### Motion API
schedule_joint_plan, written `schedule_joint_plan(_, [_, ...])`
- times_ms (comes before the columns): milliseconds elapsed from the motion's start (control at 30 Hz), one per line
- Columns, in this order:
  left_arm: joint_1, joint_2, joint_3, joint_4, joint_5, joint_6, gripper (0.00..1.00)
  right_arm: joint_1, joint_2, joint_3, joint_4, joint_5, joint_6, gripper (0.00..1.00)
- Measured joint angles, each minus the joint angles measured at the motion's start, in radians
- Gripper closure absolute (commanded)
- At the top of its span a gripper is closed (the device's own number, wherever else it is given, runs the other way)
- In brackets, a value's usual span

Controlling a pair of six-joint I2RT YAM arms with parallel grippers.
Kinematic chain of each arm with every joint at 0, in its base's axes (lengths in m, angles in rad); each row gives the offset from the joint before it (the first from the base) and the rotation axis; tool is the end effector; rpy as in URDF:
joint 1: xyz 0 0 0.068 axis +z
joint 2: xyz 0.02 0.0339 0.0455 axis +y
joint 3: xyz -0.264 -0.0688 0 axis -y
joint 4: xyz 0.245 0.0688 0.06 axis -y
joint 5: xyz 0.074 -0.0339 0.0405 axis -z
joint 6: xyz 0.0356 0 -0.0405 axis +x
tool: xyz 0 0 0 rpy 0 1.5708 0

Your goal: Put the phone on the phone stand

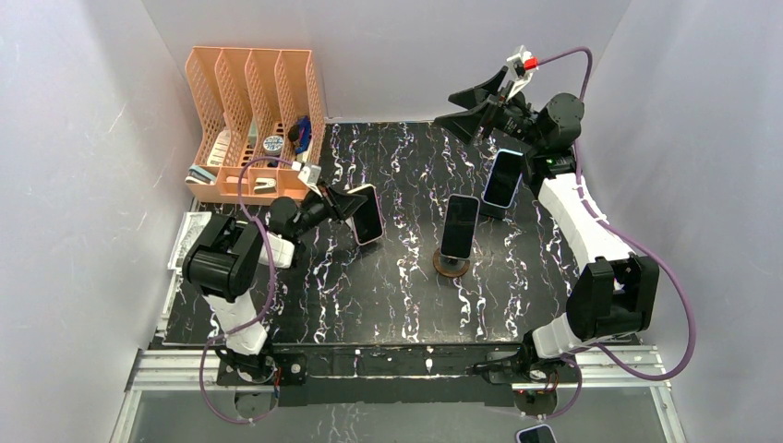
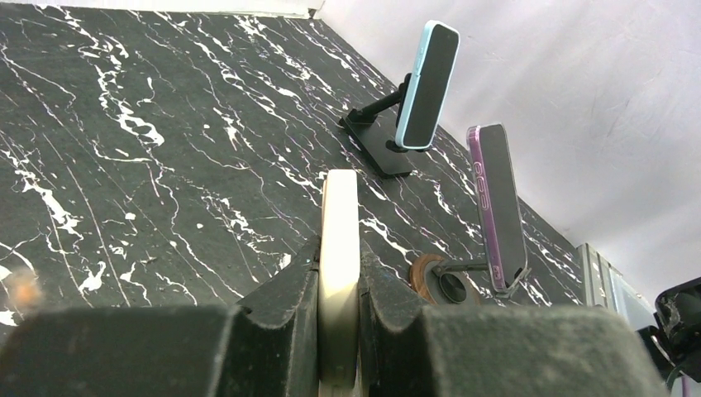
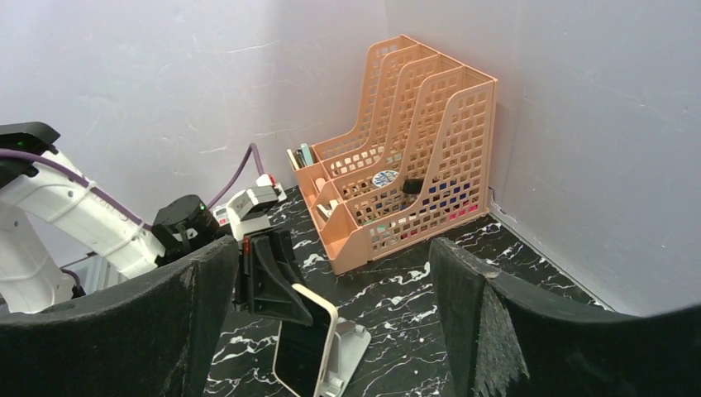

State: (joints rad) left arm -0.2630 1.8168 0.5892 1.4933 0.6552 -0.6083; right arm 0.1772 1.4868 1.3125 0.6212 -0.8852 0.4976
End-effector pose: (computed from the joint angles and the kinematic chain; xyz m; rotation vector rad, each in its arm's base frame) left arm 0.3052 -0.1046 0.1859 0.3550 1.4151 -1.1468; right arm 0.3265 0.0865 0.4349 -0.6394 1.2131 1.0660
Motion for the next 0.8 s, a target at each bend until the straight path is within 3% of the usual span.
schedule_joint_plan(800, [-0.029, -0.036, -0.034, 0.002, -0.201, 0.095, 1.00, 0.000, 0.001, -0.002, 0.001, -0.001, -0.001, 0.07])
